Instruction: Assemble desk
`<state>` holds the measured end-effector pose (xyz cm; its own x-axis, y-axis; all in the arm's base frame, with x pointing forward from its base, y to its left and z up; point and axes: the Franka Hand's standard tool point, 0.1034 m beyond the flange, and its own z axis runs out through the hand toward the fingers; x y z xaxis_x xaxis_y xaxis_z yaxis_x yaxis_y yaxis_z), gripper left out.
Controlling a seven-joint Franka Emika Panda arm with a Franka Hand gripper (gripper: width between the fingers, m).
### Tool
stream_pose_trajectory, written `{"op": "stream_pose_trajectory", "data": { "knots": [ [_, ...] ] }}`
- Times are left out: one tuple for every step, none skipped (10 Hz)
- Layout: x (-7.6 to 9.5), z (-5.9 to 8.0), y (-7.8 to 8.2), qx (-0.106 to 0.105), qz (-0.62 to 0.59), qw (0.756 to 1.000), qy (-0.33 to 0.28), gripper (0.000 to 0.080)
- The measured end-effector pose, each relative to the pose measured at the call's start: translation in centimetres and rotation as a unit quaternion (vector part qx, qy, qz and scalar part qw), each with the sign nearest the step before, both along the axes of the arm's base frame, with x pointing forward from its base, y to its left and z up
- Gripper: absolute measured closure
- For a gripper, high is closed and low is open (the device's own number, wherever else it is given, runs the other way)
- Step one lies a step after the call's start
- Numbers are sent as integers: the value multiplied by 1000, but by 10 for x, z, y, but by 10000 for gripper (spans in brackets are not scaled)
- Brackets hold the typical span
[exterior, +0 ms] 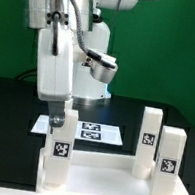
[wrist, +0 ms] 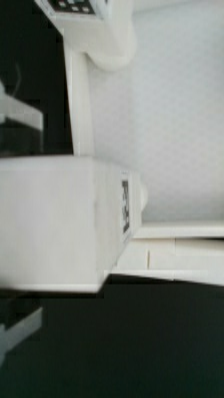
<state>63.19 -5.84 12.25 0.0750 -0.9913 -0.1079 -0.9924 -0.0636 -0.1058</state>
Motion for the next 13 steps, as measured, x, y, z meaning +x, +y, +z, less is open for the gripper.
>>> {"op": "stream_pose_trajectory", "data": {
  "knots": [
    [0, 0, 0, -1, 8, 1000, -1, 512],
    [0, 0, 1, -1, 13, 1000, -1, 431],
    [-1, -1, 2, -15, 110, 994, -9, 431],
    [0, 0, 4, -23, 207, 978, -20, 248],
    [-1, 1, 7, -29, 285, 958, -29, 181],
    [0, 1, 6, -31, 302, 952, -31, 181],
    [-1, 0, 6, -35, 332, 942, -35, 156],
    [0, 0, 6, -39, 375, 925, -39, 151],
    [1, 0, 12, -58, 481, 874, -44, 151],
    [0, -2, 17, -64, 582, 809, -54, 150],
    [0, -2, 15, -66, 604, 793, -55, 150],
    [0, -2, 14, -67, 606, 791, -55, 150],
    [0, -3, 14, -66, 598, 797, -54, 150]
  ]
}}
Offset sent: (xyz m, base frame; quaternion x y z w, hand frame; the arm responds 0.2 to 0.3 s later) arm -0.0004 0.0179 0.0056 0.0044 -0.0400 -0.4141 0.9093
